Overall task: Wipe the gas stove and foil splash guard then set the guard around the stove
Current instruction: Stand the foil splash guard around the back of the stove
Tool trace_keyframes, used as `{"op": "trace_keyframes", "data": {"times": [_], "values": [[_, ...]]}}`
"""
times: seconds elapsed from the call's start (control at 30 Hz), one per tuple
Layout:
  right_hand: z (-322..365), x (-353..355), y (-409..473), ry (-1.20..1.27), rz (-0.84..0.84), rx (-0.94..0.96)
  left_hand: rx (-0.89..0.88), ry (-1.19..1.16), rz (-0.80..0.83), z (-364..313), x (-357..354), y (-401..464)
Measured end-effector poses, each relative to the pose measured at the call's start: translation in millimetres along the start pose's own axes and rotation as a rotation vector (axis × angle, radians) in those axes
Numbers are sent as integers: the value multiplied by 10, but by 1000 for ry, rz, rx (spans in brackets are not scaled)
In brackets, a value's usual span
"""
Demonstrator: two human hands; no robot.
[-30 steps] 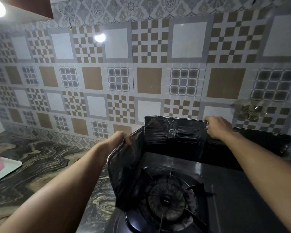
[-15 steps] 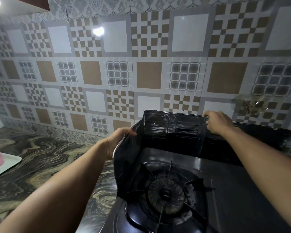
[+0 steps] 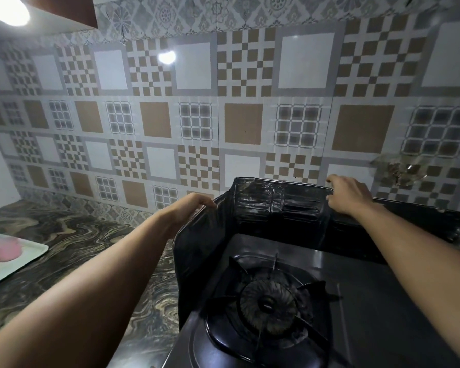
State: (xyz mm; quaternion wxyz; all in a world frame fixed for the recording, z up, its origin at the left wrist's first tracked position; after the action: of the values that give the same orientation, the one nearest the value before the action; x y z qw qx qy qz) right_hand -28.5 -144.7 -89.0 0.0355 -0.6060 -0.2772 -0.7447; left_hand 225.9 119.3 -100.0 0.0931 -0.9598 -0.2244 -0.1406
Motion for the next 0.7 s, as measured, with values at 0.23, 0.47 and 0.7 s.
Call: {"op": "trace_keyframes", "data": {"times": [0.23,0.47,0.7], "values": [[182,55,-30,1,5,22,161,196,61,62,165,-227],[1112,101,-233,199,38,372,213,522,-91,44,191,-336],[2114,-164,-465,101,34,716,210,437,-163,165,136,-390]]}}
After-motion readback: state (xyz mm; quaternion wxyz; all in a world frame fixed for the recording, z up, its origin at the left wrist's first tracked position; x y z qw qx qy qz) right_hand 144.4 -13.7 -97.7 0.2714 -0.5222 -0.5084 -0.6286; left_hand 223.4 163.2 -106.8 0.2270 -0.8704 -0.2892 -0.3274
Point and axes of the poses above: each hand's wrist, its own y-axis towards the middle knuckle, its own x-axis out of the back of the hand, z = x × y, the point moved 3 cm from there along y, towards the middle knuckle, and after that the axes turned 3 degrees about -x, right-handed, at the moved point
